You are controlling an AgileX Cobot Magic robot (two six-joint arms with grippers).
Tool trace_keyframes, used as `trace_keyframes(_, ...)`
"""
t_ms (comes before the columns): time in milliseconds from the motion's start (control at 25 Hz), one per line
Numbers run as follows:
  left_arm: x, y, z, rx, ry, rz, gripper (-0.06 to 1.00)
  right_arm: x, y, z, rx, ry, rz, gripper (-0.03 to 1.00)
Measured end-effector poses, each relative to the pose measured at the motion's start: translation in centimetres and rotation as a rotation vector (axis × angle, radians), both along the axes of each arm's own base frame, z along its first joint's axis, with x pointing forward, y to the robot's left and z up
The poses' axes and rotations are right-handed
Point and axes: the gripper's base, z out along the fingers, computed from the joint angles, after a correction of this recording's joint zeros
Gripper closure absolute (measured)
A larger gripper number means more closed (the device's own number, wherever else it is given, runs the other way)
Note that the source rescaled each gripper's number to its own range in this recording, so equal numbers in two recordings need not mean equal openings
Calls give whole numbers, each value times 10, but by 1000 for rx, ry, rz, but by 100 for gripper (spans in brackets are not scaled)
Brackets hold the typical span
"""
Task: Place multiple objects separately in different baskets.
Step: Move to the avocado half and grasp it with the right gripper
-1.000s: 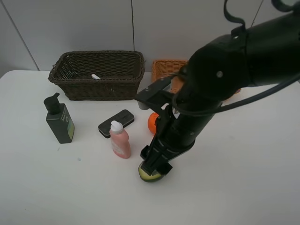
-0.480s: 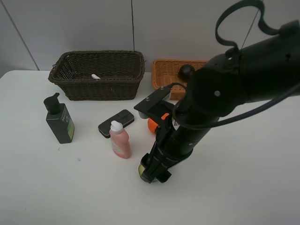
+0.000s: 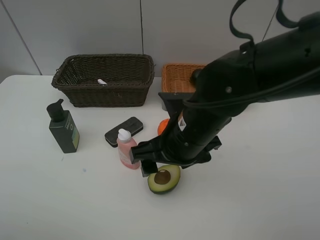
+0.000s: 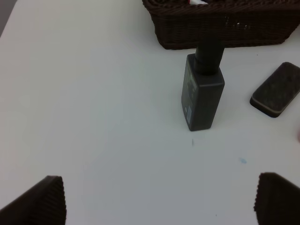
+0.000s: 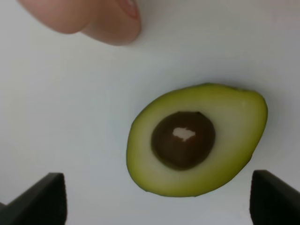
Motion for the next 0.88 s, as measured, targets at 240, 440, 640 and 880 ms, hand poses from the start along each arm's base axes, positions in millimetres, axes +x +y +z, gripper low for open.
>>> trace_keyframes(240,0,0,0,0,0,0,-6,-1,1,1,50,76,-249,-1)
trace_keyframes(440,0,0,0,0,0,0,-6,-2,4,-10,45,150,-381,-1)
trace_keyframes(640,0,0,0,0,0,0,-6,-4,9,-31,32,251,-490,-1)
trace_keyframes(880,0,0,0,0,0,0,-6,-3,14,-35,72,280,-544,-1)
